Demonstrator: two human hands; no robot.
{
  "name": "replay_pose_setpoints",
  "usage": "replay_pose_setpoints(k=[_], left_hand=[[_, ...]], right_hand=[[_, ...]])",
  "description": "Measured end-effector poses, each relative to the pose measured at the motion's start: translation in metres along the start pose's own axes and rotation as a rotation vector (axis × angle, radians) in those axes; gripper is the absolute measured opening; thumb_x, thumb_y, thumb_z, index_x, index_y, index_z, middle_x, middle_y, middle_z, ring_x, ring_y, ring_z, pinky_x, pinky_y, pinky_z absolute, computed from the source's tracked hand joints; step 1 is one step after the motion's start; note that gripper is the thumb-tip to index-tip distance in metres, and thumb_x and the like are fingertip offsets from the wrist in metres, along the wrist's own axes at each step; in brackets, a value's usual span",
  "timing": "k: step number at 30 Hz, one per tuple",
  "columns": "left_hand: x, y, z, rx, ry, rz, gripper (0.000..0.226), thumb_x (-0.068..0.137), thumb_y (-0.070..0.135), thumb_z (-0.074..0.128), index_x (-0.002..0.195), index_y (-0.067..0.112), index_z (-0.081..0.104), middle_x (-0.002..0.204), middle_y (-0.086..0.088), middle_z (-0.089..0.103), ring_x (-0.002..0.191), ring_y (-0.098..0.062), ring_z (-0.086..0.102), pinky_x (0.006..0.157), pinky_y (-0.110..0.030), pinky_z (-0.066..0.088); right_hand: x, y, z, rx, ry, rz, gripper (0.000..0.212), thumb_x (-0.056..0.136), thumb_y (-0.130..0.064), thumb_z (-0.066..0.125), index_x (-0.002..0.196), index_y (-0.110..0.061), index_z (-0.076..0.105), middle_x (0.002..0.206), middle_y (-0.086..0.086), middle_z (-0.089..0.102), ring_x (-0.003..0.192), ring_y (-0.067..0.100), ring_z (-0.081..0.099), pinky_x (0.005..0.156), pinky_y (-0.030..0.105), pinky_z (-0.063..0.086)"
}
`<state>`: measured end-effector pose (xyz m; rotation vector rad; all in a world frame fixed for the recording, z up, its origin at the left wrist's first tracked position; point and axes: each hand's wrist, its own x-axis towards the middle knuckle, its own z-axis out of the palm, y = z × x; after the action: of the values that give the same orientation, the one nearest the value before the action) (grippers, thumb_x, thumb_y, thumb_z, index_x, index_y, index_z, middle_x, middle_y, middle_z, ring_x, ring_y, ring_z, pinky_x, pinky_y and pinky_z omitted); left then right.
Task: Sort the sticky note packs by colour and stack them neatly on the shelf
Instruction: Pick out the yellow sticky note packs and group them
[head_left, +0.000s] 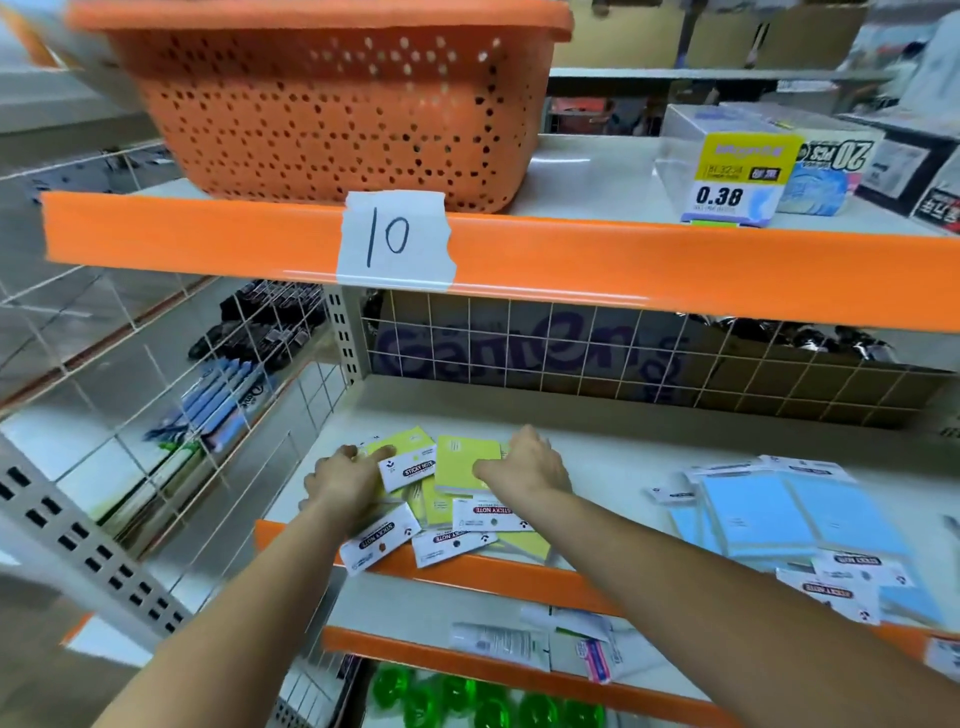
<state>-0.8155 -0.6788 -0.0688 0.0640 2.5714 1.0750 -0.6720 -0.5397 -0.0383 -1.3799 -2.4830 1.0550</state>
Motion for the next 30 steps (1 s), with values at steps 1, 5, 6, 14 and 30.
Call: replay_pose_setpoints(k=[1, 5, 6, 14, 30], left_hand=[[-0.001, 0.000, 0.001, 0.009, 0.003, 0.006, 0.068, 0.083, 0.058, 0.060, 0.139, 0.022, 0.047, 0.141, -0.012, 0.046, 0.131, -0.035, 0.033, 0.109, -0.046, 0.030], [-0.001, -0.003, 0.001, -0.062, 0.000, 0.011, 0.066, 0.085, 0.057, 0.056, 0.140, 0.023, 0.045, 0.139, -0.012, 0.048, 0.131, -0.035, 0.037, 0.110, -0.048, 0.030], [0.000, -0.003, 0.000, -0.097, 0.004, 0.015, 0.064, 0.085, 0.056, 0.056, 0.139, 0.022, 0.045, 0.139, -0.012, 0.049, 0.130, -0.035, 0.039, 0.109, -0.048, 0.031], [-0.003, -0.001, -0.006, -0.301, -0.023, 0.011, 0.032, 0.096, 0.037, 0.050, 0.118, 0.016, 0.060, 0.104, -0.009, 0.058, 0.098, -0.031, 0.052, 0.088, -0.036, 0.042], [-0.009, 0.035, -0.018, -0.235, -0.040, 0.112, 0.036, 0.090, 0.040, 0.052, 0.117, 0.018, 0.059, 0.090, -0.003, 0.064, 0.105, -0.037, 0.061, 0.097, -0.044, 0.048]], right_hand=[[0.000, 0.000, -0.001, -0.031, 0.024, -0.025, 0.051, 0.078, -0.037, 0.064, 0.121, -0.017, 0.047, 0.119, 0.002, 0.050, 0.113, 0.025, 0.047, 0.081, 0.032, 0.041], [0.001, 0.003, -0.002, -0.104, -0.009, -0.081, 0.055, 0.081, -0.042, 0.062, 0.132, -0.026, 0.048, 0.133, 0.000, 0.043, 0.126, 0.022, 0.034, 0.096, 0.035, 0.034], [0.001, 0.004, -0.002, -0.099, -0.028, -0.083, 0.055, 0.082, -0.043, 0.061, 0.132, -0.027, 0.049, 0.135, -0.001, 0.042, 0.127, 0.022, 0.033, 0.097, 0.034, 0.033], [0.005, 0.008, 0.002, -0.033, -0.075, -0.133, 0.052, 0.085, -0.040, 0.060, 0.135, -0.029, 0.050, 0.135, -0.002, 0.048, 0.129, 0.020, 0.035, 0.095, 0.033, 0.038], [0.010, 0.007, -0.007, 0.069, -0.053, -0.115, 0.048, 0.086, -0.035, 0.060, 0.132, -0.024, 0.052, 0.134, 0.004, 0.047, 0.119, 0.025, 0.052, 0.097, 0.037, 0.045]])
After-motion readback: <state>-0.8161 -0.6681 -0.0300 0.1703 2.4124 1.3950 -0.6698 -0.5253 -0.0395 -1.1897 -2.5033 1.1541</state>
